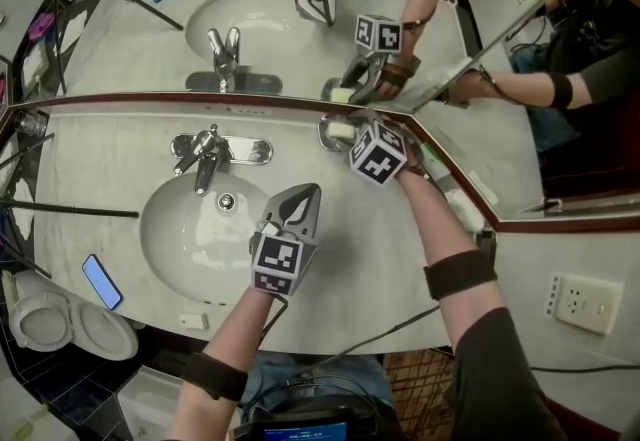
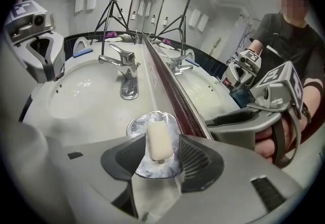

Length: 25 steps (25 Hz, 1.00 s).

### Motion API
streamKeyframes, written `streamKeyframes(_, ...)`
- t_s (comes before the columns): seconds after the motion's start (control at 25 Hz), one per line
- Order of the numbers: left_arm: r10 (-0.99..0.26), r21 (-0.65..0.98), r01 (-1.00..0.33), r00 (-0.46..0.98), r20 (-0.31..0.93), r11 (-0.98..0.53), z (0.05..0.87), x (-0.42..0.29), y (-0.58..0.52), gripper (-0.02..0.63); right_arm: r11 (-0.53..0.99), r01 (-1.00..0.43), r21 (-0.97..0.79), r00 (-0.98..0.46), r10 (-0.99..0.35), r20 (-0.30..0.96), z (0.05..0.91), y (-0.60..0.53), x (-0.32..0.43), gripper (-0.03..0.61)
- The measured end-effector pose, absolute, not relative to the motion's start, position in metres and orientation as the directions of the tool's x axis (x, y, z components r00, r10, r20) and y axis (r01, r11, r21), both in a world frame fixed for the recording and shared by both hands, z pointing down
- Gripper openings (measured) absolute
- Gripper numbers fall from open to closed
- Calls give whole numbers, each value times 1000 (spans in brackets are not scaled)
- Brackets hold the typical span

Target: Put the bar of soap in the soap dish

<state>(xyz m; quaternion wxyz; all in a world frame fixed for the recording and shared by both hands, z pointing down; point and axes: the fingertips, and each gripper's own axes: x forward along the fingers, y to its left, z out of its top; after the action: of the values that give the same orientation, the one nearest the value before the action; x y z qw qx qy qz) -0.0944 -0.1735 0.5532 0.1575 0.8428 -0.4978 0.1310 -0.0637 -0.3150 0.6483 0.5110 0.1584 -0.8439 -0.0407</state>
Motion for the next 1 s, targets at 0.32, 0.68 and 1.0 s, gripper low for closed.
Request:
streamKeyframes(0.32, -794, 150, -880, 471, 385, -450, 557, -93, -173, 2, 964, -196, 179, -441, -250, 862, 641, -310, -72, 150)
streamKeyframes(0.68, -792, 139, -885, 460, 401, -444, 556, -95, -168, 2, 943, -270, 193, -436, -298, 849, 641, -303, -62, 155)
streamKeyframes(1.0, -797, 115, -891, 446, 408, -440, 532, -101, -156, 2, 899, -408, 161, -533, -378, 757, 580, -270, -48, 155)
